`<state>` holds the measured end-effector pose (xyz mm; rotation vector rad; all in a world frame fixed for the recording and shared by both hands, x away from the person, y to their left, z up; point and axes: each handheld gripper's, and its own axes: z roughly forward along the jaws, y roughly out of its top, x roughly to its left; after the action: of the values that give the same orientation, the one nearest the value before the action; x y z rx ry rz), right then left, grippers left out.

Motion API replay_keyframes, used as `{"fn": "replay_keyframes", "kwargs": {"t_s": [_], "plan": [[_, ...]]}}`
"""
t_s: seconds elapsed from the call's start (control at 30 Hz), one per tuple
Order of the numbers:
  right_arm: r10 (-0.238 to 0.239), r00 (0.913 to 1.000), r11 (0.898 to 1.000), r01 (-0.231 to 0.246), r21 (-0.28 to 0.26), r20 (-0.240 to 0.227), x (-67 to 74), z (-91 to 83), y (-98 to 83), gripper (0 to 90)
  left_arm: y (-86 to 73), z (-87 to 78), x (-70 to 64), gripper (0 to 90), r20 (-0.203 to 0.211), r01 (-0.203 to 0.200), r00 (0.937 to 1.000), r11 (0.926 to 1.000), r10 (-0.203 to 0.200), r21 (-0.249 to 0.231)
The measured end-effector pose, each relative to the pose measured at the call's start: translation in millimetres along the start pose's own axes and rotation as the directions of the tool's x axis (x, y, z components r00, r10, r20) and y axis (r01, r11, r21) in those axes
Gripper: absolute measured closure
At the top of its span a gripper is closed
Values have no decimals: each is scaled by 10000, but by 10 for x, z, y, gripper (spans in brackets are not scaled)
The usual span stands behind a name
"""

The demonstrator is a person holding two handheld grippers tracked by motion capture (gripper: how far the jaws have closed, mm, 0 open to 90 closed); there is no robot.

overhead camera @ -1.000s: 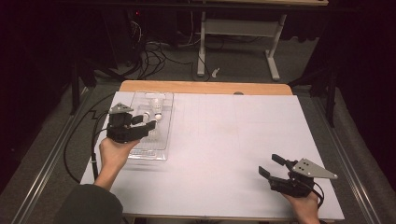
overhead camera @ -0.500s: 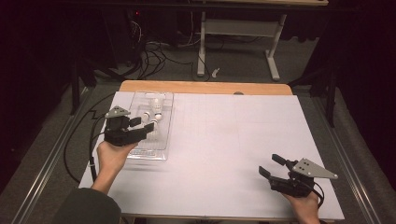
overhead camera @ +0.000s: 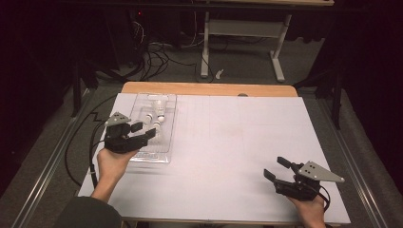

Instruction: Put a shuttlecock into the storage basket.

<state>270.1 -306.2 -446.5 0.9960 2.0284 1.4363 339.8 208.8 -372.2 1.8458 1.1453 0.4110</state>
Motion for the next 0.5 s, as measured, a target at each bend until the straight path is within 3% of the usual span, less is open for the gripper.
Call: {"fn": "replay_keyframes", "kwargs": {"t_s": [0.5], "plan": [[-29,10000,10000,29,-27,0,0,-2,0,292,-89,-62,-25,419,57,-72,10000,9996,73,-260]]}}
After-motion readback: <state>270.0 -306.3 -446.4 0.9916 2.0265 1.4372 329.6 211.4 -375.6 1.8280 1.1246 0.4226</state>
